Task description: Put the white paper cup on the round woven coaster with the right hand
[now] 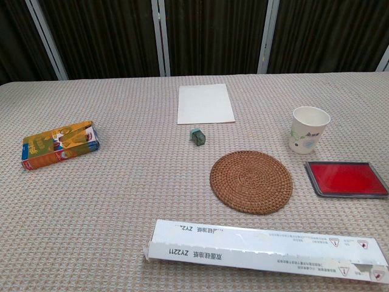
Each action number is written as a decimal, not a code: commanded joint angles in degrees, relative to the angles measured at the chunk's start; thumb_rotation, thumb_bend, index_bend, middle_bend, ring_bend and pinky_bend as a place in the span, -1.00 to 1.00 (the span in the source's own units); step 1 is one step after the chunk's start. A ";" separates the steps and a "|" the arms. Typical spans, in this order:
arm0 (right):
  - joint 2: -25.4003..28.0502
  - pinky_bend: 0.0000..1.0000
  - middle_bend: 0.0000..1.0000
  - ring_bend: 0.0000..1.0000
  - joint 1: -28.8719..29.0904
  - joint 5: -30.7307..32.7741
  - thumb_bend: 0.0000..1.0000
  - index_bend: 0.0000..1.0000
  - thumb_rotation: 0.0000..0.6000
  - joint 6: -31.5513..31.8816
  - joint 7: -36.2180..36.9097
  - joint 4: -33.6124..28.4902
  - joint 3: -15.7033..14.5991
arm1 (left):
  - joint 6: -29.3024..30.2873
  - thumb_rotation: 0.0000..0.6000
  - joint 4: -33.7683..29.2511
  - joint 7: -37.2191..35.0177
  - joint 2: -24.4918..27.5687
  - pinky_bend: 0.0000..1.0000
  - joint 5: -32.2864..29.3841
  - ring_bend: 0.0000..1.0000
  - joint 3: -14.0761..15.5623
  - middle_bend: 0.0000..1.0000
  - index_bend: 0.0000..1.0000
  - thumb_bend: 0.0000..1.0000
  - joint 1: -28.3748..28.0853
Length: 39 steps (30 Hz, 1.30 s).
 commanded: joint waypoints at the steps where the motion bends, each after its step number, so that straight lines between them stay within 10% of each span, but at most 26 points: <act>1: -0.06 -1.00 -1.00 -1.00 -0.27 0.02 -1.00 -1.00 1.00 -0.11 0.73 0.46 0.34 | -0.02 1.00 -0.09 -0.21 0.14 -1.00 0.20 -1.00 0.15 -1.00 -1.00 -1.00 0.07; 11: -1.36 -1.00 -1.00 -1.00 2.82 0.85 -1.00 -1.00 1.00 -6.59 0.33 0.19 1.23 | -0.68 1.00 -0.07 -0.45 0.35 -1.00 -0.01 -1.00 0.01 -1.00 -1.00 -1.00 -0.24; 25: -8.05 -0.85 -0.78 -0.72 22.53 24.31 -1.00 -1.00 1.00 -35.95 -11.45 5.18 13.75 | -5.49 1.00 3.11 4.62 -2.61 -1.00 -8.12 -1.00 -2.88 -1.00 -1.00 -1.00 -3.14; 39: -14.32 -0.64 -0.60 -0.54 28.64 35.20 -0.84 -0.93 1.00 -43.35 -14.80 13.54 14.84 | -7.88 1.00 4.79 8.45 -4.77 -1.00 -12.14 -1.00 -3.31 -1.00 -1.00 -1.00 -4.59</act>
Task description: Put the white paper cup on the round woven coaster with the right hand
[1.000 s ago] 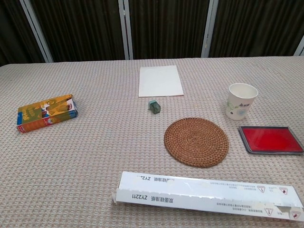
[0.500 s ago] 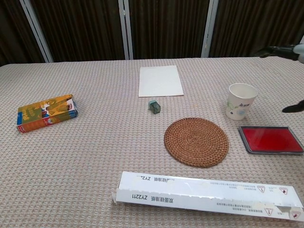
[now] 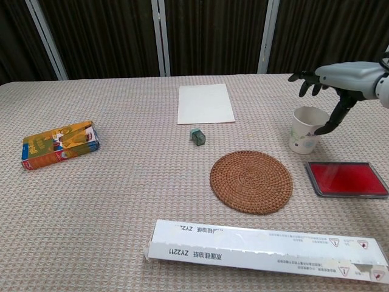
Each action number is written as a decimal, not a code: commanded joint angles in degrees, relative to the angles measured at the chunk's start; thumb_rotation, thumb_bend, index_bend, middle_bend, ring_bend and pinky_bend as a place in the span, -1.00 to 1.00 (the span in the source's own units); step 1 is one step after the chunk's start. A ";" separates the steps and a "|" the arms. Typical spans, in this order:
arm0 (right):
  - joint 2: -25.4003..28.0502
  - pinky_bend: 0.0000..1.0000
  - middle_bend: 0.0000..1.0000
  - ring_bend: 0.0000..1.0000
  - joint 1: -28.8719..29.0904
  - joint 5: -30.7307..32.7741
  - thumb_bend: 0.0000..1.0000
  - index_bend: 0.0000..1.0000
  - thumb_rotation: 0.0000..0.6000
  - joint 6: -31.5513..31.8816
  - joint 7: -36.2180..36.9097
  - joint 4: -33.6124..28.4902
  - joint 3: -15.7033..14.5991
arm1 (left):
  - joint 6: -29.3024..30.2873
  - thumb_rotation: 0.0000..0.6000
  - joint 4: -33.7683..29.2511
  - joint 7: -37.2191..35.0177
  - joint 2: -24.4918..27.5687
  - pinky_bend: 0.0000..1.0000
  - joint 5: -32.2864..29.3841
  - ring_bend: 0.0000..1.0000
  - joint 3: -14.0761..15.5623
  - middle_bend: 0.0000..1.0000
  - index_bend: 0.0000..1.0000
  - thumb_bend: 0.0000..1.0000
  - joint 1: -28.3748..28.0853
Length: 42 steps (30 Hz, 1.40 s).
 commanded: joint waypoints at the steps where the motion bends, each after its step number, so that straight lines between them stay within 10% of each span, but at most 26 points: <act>1: -1.23 -0.64 -0.58 -0.52 1.09 1.85 -0.82 -0.90 1.00 -1.48 0.25 1.50 0.12 | -0.35 1.00 0.15 0.73 -0.46 -1.00 -0.34 -1.00 0.08 -1.00 -1.00 -1.00 -0.33; 18: -2.80 -0.60 -0.21 -0.29 1.80 0.64 -0.62 -0.50 1.00 0.16 3.04 5.25 -1.65 | -0.53 1.00 0.11 1.92 -1.13 -1.00 -1.28 -1.00 0.28 -1.00 -1.00 -1.00 -0.86; 32: 2.87 -0.60 -0.21 -0.29 0.97 -9.23 -0.61 -0.50 1.00 7.09 0.45 -12.80 -3.96 | -0.17 1.00 -1.06 0.30 -0.01 -1.00 0.24 -1.00 0.82 -1.00 -1.00 -1.00 -0.70; 42: -3.65 -0.60 -0.21 -0.29 3.39 -12.83 -0.61 -0.51 1.00 7.92 -9.86 -16.13 -7.92 | -0.08 1.00 -1.41 -1.60 1.03 -1.00 1.08 -1.00 1.17 -1.00 -1.00 -1.00 -0.41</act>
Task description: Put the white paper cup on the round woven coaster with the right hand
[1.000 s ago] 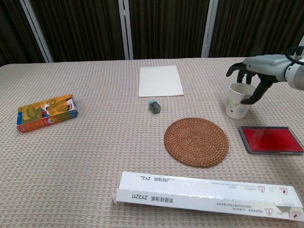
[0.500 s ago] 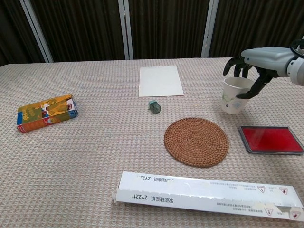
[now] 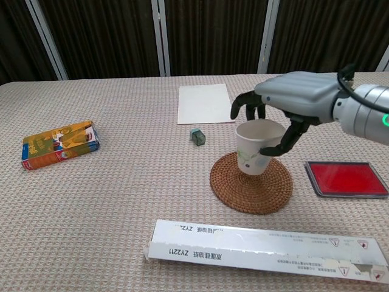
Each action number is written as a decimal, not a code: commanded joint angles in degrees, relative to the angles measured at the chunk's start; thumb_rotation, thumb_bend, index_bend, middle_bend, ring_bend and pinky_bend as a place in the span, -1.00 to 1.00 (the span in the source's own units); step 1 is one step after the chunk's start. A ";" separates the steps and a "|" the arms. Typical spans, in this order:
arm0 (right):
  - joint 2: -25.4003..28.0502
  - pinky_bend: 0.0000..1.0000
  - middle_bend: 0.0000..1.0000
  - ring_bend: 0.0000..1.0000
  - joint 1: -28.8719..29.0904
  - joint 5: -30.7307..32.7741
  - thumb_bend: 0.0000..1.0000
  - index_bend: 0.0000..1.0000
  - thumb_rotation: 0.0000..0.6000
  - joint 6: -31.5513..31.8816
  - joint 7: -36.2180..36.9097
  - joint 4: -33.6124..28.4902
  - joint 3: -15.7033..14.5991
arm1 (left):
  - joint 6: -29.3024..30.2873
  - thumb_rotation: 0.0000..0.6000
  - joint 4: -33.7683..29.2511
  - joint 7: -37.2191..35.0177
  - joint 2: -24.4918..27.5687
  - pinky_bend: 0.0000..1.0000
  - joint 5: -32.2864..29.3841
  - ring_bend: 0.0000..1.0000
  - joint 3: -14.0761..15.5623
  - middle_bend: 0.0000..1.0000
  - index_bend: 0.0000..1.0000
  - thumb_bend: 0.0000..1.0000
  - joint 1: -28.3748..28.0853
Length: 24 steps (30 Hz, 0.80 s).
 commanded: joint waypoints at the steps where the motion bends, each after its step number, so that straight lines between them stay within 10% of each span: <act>1: -3.26 -0.60 -0.21 -0.29 1.36 -0.86 -0.61 -0.51 1.00 0.34 -4.07 0.66 -1.34 | 0.12 1.00 -0.04 -0.48 0.27 -1.00 0.12 -1.00 0.02 -1.00 -1.00 -1.00 0.13; 15: -4.84 -0.60 -0.24 -0.34 1.04 -0.47 -0.62 -0.56 1.00 2.60 -8.80 2.19 -2.85 | 0.67 1.00 -0.26 -2.33 1.28 -1.00 0.41 -1.00 0.11 -1.00 -1.00 -1.00 0.70; 20: -1.70 -0.92 -0.99 -0.98 -0.10 1.07 -1.00 -1.00 1.00 3.09 -11.08 -1.65 -4.13 | 0.73 1.00 -0.60 -2.21 1.33 -1.00 0.84 -1.00 0.37 -1.00 -1.00 -1.00 0.76; 24: 1.63 -1.00 -1.00 -1.00 -1.54 0.99 -1.00 -1.00 1.00 4.75 -11.13 -6.69 -4.84 | 1.15 1.00 -1.05 -2.42 1.52 -1.00 1.47 -1.00 0.61 -1.00 -1.00 -1.00 0.99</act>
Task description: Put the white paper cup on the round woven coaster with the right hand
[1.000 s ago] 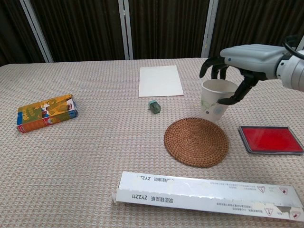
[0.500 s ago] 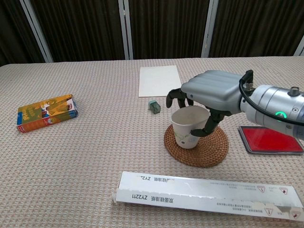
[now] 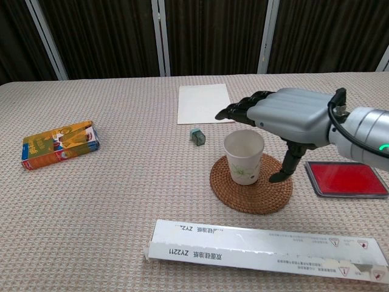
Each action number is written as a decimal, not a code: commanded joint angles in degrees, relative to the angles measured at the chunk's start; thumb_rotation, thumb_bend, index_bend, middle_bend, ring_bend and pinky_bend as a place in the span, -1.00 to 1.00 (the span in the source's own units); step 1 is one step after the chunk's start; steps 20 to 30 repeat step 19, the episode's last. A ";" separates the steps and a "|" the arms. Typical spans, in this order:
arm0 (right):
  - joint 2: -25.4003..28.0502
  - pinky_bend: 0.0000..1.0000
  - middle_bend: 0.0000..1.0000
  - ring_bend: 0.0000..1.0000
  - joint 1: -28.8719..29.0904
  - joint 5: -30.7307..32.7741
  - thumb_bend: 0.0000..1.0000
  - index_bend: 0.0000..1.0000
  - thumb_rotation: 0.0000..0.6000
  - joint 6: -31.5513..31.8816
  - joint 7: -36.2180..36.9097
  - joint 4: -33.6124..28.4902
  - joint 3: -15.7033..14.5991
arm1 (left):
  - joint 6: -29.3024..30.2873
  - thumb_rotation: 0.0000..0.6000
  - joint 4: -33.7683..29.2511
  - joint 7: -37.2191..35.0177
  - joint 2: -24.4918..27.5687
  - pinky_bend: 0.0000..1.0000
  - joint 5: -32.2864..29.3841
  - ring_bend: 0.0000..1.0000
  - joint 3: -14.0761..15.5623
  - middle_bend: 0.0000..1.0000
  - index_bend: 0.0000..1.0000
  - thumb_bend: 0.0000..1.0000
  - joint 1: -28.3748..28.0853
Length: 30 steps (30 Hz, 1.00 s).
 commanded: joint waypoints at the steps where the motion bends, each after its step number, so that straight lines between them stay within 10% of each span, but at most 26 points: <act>1: 4.23 -1.00 -1.00 -1.00 -2.11 -0.70 -1.00 -1.00 1.00 2.55 -0.04 -5.60 -1.15 | 0.42 1.00 -0.40 -0.27 0.22 -1.00 0.57 -1.00 0.21 -1.00 -1.00 -1.00 0.24; 9: 14.97 -1.00 -1.00 -1.00 -10.89 -10.71 -1.00 -1.00 1.00 15.29 5.70 -14.19 -5.37 | 2.71 1.00 -2.10 -2.64 1.68 -1.00 4.03 -1.00 1.22 -1.00 -1.00 -1.00 1.59; 16: 20.87 -1.00 -1.00 -1.00 -19.40 -18.95 -1.00 -1.00 1.00 26.21 16.20 -9.85 -9.66 | 4.53 1.00 -2.58 -4.73 2.73 -1.00 7.24 -1.00 2.36 -1.00 -1.00 -1.00 2.80; 30: 21.14 -1.00 -1.00 -1.00 -21.76 -20.60 -1.00 -1.00 1.00 28.72 20.28 -5.67 -10.31 | 5.29 1.00 -2.64 -5.11 2.88 -1.00 8.13 -1.00 2.56 -1.00 -1.00 -1.00 3.18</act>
